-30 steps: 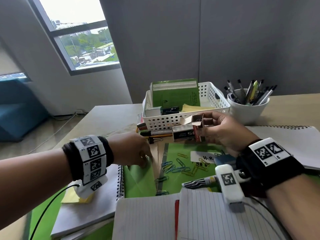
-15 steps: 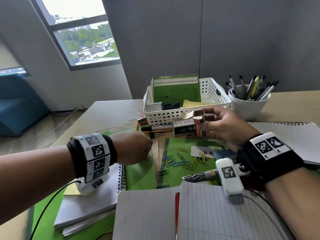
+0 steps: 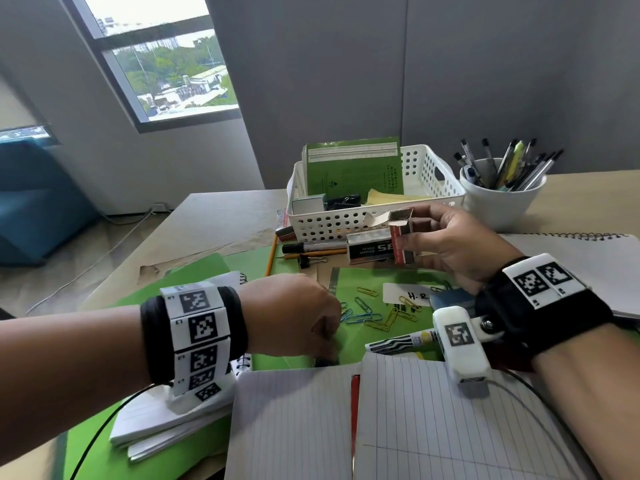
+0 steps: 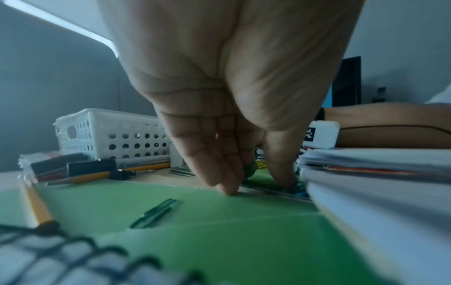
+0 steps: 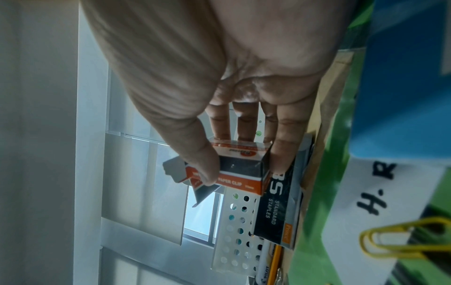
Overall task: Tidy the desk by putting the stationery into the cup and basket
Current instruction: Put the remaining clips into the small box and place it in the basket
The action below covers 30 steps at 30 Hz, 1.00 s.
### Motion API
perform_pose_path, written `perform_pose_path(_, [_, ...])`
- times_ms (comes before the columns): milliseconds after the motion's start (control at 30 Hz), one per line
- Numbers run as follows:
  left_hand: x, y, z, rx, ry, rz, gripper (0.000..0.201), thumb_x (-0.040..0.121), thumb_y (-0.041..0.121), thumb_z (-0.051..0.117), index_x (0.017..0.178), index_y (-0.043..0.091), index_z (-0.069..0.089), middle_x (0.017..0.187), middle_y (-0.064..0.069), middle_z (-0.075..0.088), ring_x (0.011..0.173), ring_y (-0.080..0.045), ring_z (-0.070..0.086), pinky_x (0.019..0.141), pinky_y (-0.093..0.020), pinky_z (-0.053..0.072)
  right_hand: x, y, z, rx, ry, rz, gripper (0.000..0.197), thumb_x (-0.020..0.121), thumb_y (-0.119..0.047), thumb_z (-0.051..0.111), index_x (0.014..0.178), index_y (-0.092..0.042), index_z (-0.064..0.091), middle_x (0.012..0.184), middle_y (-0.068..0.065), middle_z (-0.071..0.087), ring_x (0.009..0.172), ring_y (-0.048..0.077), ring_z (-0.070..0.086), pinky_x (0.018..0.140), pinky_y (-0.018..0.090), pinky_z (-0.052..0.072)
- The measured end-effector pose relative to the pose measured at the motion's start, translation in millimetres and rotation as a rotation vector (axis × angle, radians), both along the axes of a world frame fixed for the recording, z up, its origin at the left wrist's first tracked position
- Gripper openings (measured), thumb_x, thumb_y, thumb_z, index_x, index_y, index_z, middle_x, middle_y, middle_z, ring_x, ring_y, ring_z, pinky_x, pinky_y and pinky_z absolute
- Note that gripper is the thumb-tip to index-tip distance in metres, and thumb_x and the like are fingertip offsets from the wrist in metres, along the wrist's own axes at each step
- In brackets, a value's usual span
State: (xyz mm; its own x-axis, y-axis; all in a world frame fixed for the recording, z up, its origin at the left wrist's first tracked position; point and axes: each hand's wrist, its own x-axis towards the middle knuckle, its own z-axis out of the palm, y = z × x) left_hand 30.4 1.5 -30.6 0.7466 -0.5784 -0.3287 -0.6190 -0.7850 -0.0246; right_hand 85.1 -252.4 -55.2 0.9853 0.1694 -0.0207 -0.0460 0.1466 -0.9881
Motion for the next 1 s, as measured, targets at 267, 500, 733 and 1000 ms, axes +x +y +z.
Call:
perform_pose_path(267, [10.1,6.2,4.6,-0.041,0.037,0.021,0.051,0.078,0.071,0.071,0.112,0.034,0.068,0.099,0.017,0.067,0.087,-0.005,0.062,0.076,-0.027,0.057,0.4,0.3,-1.5,-0.019,0.008,-0.023,0.034,0.078,0.006,0.074,0.107,-0.009,0.065,0.094,0.006,0.074,0.084,0.026,0.073,0.071,0.043,0.062])
perform_pose_path(500, [14.6,3.0,0.2,-0.065,0.064,0.049,0.048,0.08,0.062,0.075,0.116,0.031,0.069,0.1,0.016,0.068,0.087,-0.005,0.063,0.077,-0.027,0.057,-1.7,0.9,0.7,-0.035,0.012,-0.018,0.031,0.08,0.007,0.071,0.105,-0.01,0.064,0.095,0.009,0.072,0.087,0.029,0.071,0.073,0.044,0.061])
perform_pose_path(733, [37.3,-10.3,6.6,-0.12,0.022,0.082,0.031,0.081,0.045,0.082,0.105,0.029,0.07,0.089,0.015,0.068,0.079,-0.007,0.064,0.067,-0.021,0.052,-2.4,0.3,2.4,-0.052,0.025,-0.014,0.03,0.082,0.007,0.071,0.106,-0.009,0.064,0.098,0.01,0.072,0.09,0.031,0.072,0.076,0.045,0.061])
perform_pose_path(1000, [41.8,-22.3,7.0,-0.065,0.019,0.075,0.056,0.084,0.051,0.077,0.137,0.039,0.06,0.118,0.013,0.068,0.094,-0.01,0.062,0.089,-0.032,0.055,-2.5,1.5,1.4,-0.049,0.032,-0.042,0.031,0.081,0.008,0.072,0.106,-0.009,0.066,0.099,0.011,0.074,0.107,0.045,0.068,0.082,0.053,0.06])
